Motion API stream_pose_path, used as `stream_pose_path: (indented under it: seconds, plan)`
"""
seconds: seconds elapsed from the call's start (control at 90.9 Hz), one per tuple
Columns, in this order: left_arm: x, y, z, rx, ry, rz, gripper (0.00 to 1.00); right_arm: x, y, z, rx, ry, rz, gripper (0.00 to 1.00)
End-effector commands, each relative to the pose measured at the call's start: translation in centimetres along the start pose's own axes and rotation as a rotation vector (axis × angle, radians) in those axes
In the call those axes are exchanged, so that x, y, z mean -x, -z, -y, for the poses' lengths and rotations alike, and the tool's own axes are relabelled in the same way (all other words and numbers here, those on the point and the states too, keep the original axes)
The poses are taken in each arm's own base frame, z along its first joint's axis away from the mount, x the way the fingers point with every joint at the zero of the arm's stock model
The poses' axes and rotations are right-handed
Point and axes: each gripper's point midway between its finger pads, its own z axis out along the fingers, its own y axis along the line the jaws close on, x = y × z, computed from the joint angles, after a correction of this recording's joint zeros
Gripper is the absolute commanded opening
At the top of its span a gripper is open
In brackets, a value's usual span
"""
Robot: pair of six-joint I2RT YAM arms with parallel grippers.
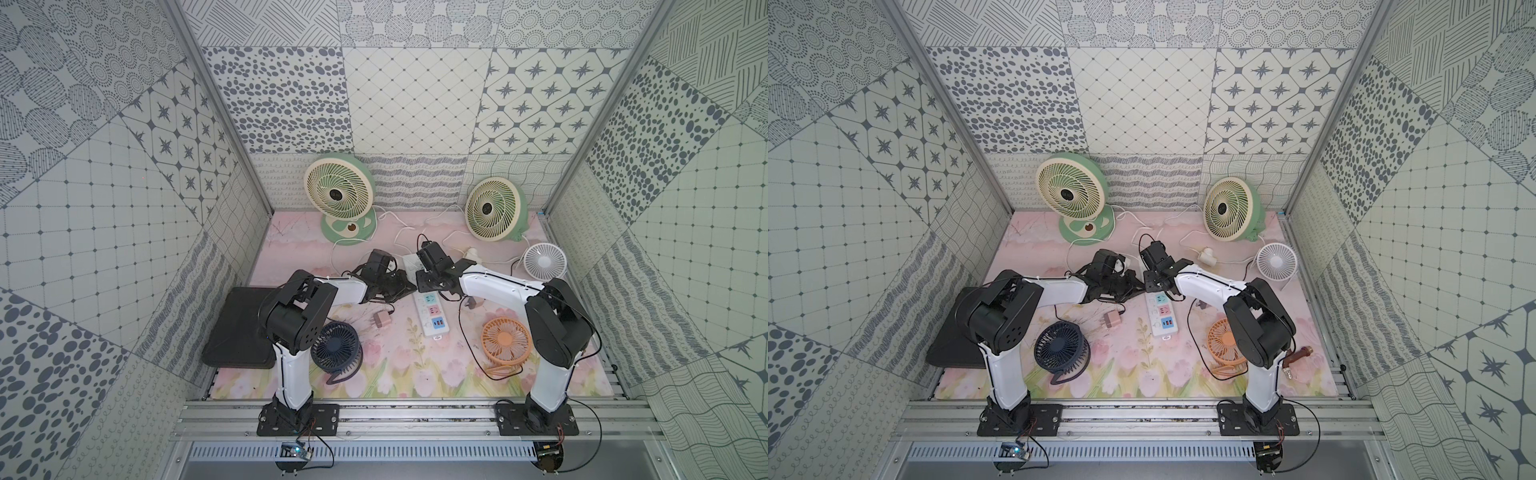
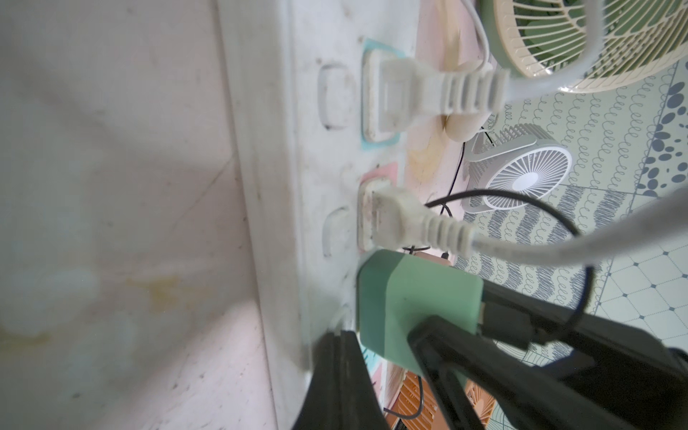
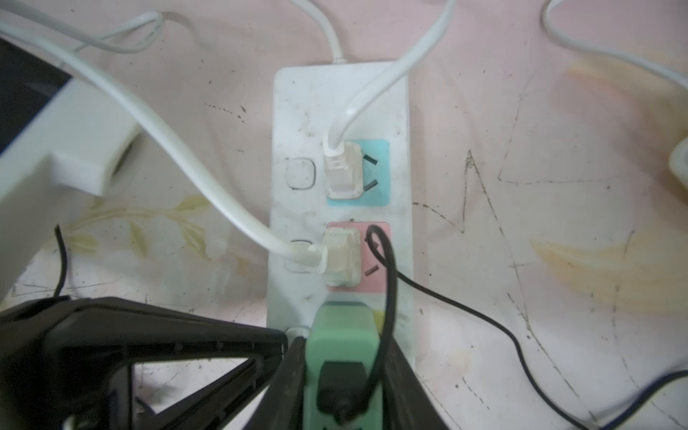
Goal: Unplug the desk fan from the power strip
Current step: Remove the plug from the socket.
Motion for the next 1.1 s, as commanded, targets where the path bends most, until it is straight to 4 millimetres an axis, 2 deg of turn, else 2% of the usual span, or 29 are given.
stream_pose_path:
  seconds: [0.0,0.132,0.286,0.363,0.484,0.627,0.715,0.891,0.99,1.09]
  plan:
    - [-0.1,-0.4,-1.2,0.045,0.009,0.0,0.0,0.1,-0.1,-2.5,0.058,0.008,0.019,0.04]
    - [-0.2,-0.3,-1.5,0.053,0.014,0.0,0.0,0.1,0.1,-3.7,-0.004,0.107,0.03,0.05]
    - [-0.5,-0.3,-2.0,0.063,0.019,-0.003,0.0,0.0,-0.1,-1.8,0.059,-0.007,-0.004,0.05]
    - [-0.6,-0.3,-2.1,0.065,0.021,-0.004,0.0,0.1,0.0,-1.5,0.097,-0.054,0.0,0.04]
    - [-0.6,-0.3,-2.1,0.065,0.023,-0.005,0.0,0.1,0.0,-3.3,0.09,0.002,0.012,0.05]
    - [-0.6,-0.2,-2.3,0.068,0.025,-0.002,0.0,-0.2,0.1,-4.5,-0.019,0.132,0.025,0.05]
    - [-0.6,-0.2,-2.3,0.069,0.024,-0.005,0.0,-0.3,0.2,-3.9,-0.011,0.112,0.015,0.05]
    - [-0.6,-0.2,-2.3,0.068,0.023,-0.003,0.0,0.2,0.2,-2.2,0.098,-0.044,0.001,0.05]
    - [-0.6,-0.2,-2.3,0.065,0.024,-0.002,0.0,0.2,0.2,-3.1,0.091,-0.016,0.008,0.05]
    - [-0.6,-0.2,-2.4,0.067,0.025,-0.002,0.0,-0.2,0.3,-4.3,0.011,0.088,0.019,0.05]
